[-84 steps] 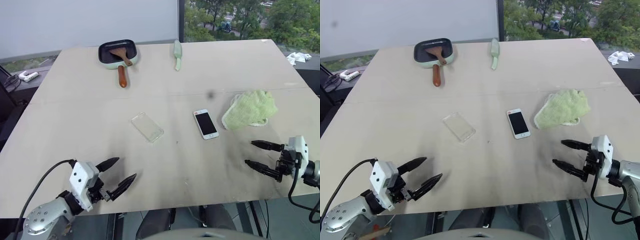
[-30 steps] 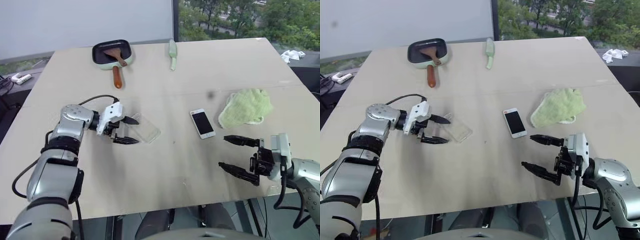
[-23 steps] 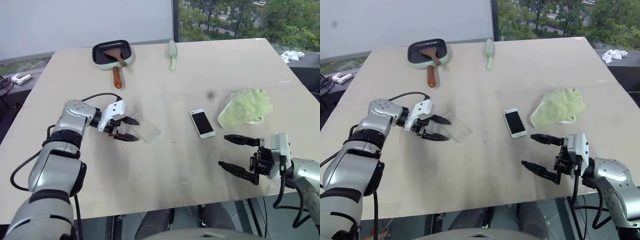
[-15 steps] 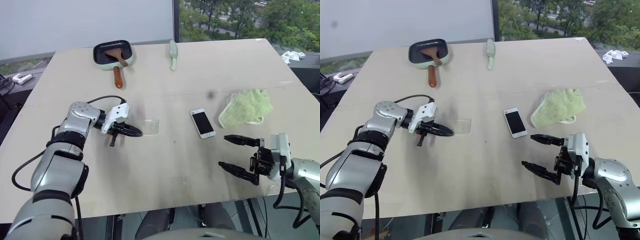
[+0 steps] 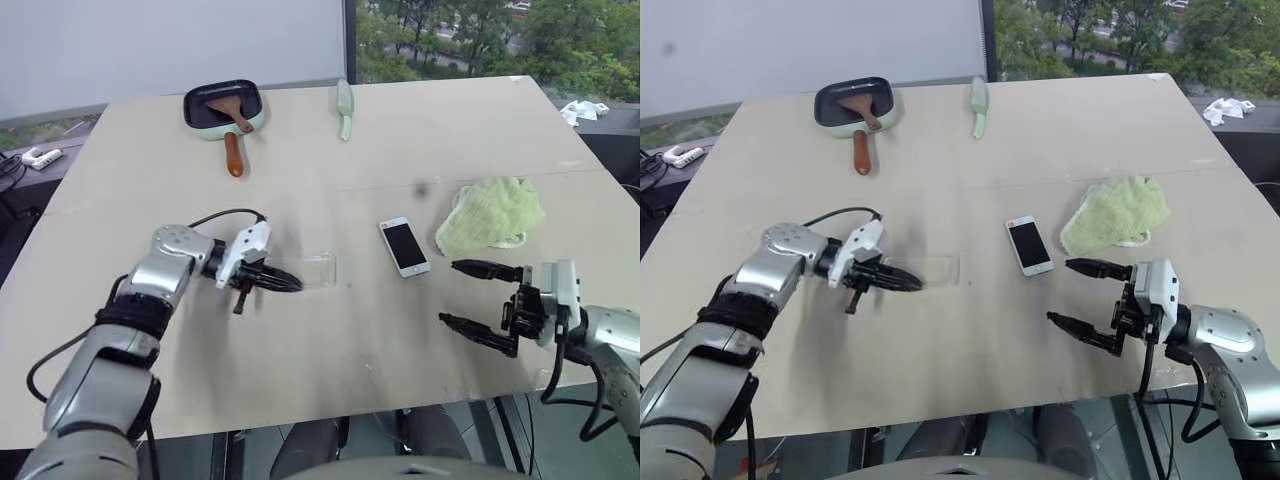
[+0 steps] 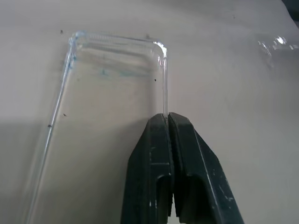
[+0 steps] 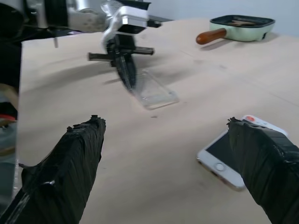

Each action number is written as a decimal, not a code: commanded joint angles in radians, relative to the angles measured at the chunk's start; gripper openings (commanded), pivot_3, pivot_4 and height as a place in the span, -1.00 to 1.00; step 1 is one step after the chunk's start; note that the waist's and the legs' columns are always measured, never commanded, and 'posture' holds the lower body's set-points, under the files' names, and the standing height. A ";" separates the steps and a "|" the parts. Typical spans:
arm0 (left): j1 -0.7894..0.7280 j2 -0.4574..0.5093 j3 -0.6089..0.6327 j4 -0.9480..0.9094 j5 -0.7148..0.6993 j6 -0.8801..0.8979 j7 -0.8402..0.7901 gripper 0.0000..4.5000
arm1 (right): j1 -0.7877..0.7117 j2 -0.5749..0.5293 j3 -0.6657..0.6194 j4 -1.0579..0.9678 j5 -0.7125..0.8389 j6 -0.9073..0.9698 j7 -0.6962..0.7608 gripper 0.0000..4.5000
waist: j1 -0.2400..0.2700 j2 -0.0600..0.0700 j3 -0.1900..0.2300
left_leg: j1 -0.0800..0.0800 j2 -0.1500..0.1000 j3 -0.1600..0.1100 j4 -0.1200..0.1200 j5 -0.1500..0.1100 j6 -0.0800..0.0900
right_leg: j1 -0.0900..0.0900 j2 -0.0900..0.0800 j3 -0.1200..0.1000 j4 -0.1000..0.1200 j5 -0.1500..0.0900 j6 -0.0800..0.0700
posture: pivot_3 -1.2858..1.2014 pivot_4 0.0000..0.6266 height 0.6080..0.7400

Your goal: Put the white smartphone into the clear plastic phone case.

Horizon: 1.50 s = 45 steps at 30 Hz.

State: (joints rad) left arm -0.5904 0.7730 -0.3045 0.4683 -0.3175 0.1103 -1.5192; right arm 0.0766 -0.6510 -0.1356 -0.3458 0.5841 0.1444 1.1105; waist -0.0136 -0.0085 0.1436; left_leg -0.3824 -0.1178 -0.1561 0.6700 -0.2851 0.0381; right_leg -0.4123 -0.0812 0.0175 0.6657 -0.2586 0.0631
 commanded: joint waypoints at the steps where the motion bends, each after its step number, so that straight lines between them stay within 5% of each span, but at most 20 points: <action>1: 0.051 0.012 0.075 -0.152 -0.012 0.088 0.078 -0.99 | -0.014 -0.013 -0.019 -0.004 0.000 -0.030 0.019 1.00 | 0.001 0.000 0.000 | 0.000 0.000 0.000 0.000 0.000 0.000 | 0.000 0.000 0.000 0.000 0.000 0.000 | 0.03 -0.52 1.00; 12: 0.186 -0.031 0.124 -0.489 -0.060 0.281 0.203 -0.99 | -0.024 -0.021 -0.012 0.021 -0.010 -0.032 0.040 1.00 | 0.003 0.000 0.000 | 0.000 0.000 0.000 0.000 0.000 0.000 | 0.001 -0.001 0.000 -0.001 0.000 0.000 | 0.03 -0.52 1.00; 23: 0.223 -0.105 0.014 -0.491 0.064 0.167 0.227 -0.99 | -0.011 -0.074 0.006 0.014 -0.075 0.078 -0.032 1.00 | 0.005 0.000 0.000 | 0.001 0.000 0.000 -0.001 0.000 0.000 | 0.001 -0.001 0.000 -0.001 0.000 0.000 | 0.03 -0.52 1.00; 33: 0.225 -0.134 0.128 -0.573 -0.045 0.232 0.287 0.92 | -0.114 -0.050 0.052 -0.030 -0.143 0.283 -0.265 1.00 | 0.005 0.000 0.000 | 0.000 0.000 0.000 0.000 0.000 0.000 | 0.001 -0.001 0.000 -0.001 0.000 0.000 | 0.03 -0.52 1.00; 37: 0.255 -0.084 0.179 -0.652 -0.098 0.268 0.265 0.97 | -0.146 -0.032 0.083 -0.066 -0.189 0.348 -0.353 1.00 | 0.004 0.000 0.000 | 0.000 0.000 0.000 -0.001 0.000 0.000 | 0.000 -0.001 0.000 -0.001 0.000 0.000 | 0.03 -0.52 1.00; 45: 0.430 0.155 0.431 -0.762 -0.270 0.416 0.194 0.97 | -0.282 0.176 0.217 -0.139 -0.318 0.595 -0.692 1.00 | 0.003 0.001 0.001 | 0.001 0.000 0.001 -0.002 0.000 0.000 | -0.001 0.000 0.002 -0.001 0.000 0.000 | 0.03 -0.52 1.00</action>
State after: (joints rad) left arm -0.1716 0.9026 0.0674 -0.2429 -0.5255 0.4940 -1.2957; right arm -0.1851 -0.4839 0.0797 -0.4312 0.2814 0.7008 0.4648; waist -0.0109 -0.0070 0.1444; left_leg -0.3815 -0.1175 -0.1559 0.6680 -0.2850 0.0376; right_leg -0.4132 -0.0813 0.0192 0.6645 -0.2587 0.0627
